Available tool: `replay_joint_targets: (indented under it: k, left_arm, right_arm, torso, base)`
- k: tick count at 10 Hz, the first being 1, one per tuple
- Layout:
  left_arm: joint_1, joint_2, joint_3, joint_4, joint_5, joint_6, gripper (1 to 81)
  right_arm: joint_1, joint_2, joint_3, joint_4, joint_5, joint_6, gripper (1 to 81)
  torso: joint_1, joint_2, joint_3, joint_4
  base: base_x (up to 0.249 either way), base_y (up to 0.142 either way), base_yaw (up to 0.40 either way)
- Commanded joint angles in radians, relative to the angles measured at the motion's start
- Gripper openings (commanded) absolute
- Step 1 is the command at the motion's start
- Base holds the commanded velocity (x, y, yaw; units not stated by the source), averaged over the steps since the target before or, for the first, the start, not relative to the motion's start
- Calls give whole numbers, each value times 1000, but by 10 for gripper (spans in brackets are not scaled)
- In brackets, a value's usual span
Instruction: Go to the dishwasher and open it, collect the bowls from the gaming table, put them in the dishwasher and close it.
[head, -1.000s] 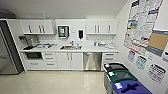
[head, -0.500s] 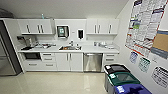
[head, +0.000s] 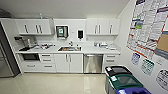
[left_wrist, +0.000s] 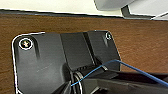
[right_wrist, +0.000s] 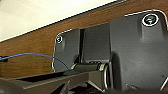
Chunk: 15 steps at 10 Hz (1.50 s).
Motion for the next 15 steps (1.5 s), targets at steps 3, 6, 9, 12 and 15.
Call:
replay_joint_targets:
  k: [3,6,9,12,15]
  left_arm:
    - [-60,-18,15,-7,55,3,811]
    - [-58,-18,15,-7,55,2,811]
    - [-60,-18,15,-7,55,2,811]
    - [-58,-18,15,-7,55,2,811]
    - [-58,-18,15,-7,55,2,811]
  right_arm:
    - [46,-12,12,-18,-48,-6,811]
    - [46,-12,12,-17,-48,-6,811]
    - [48,-12,12,-17,-48,-6,811]
    - [48,-12,12,-17,-48,-6,811]
    - [48,-12,12,-17,-48,-6,811]
  torso:
    - [0,0,0,0]
    - [0,0,0,0]
    - [0,0,0,0]
    - [0,0,0,0]
    - [0,0,0,0]
  base:
    - [110,0,0]
    - [99,0,0]
    - [99,0,0]
    - [99,0,0]
    - [99,0,0]
